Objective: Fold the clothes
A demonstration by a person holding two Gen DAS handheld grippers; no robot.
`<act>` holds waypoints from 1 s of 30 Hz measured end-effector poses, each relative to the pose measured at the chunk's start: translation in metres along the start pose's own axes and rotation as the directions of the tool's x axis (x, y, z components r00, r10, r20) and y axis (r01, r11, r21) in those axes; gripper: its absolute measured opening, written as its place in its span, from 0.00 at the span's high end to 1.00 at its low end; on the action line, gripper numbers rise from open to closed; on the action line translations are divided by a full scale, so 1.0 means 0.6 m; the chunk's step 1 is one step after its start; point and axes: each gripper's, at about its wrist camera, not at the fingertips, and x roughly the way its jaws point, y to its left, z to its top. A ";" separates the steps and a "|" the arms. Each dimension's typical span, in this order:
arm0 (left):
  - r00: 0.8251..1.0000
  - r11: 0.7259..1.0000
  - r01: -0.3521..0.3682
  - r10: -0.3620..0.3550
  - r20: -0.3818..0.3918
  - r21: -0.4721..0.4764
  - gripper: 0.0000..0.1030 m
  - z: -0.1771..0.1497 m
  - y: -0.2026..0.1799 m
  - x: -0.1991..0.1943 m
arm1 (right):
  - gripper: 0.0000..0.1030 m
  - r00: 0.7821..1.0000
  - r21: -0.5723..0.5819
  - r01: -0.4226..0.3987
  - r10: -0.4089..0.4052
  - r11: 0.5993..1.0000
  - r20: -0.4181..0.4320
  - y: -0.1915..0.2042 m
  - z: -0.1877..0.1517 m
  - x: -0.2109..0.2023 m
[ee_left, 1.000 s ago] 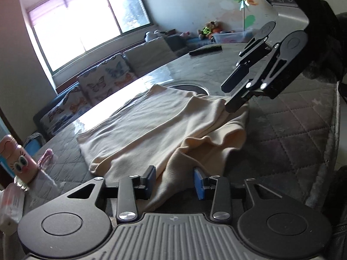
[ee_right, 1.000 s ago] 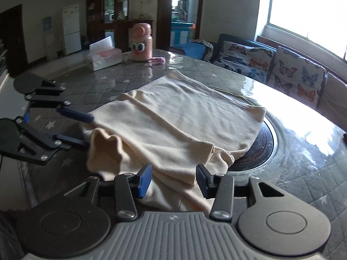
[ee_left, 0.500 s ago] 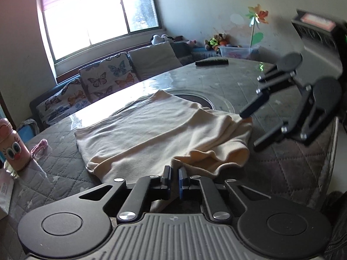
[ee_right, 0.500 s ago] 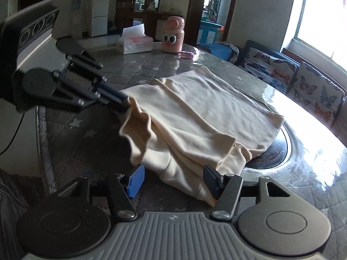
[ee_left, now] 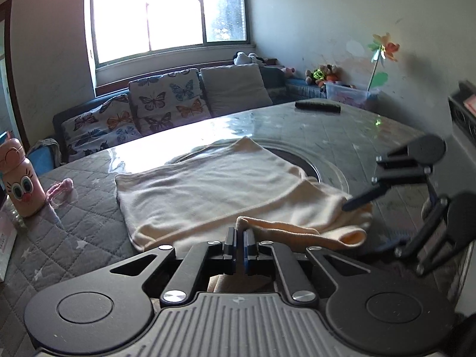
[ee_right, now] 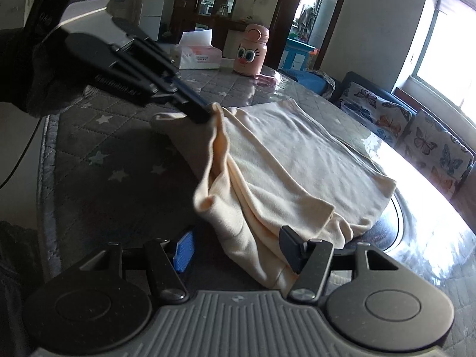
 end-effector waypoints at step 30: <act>0.998 0.970 -0.026 0.037 -0.044 0.241 0.46 -0.068 -0.041 -0.027 | 0.87 0.997 0.282 -0.077 0.075 0.956 0.016 -0.105 0.053 0.039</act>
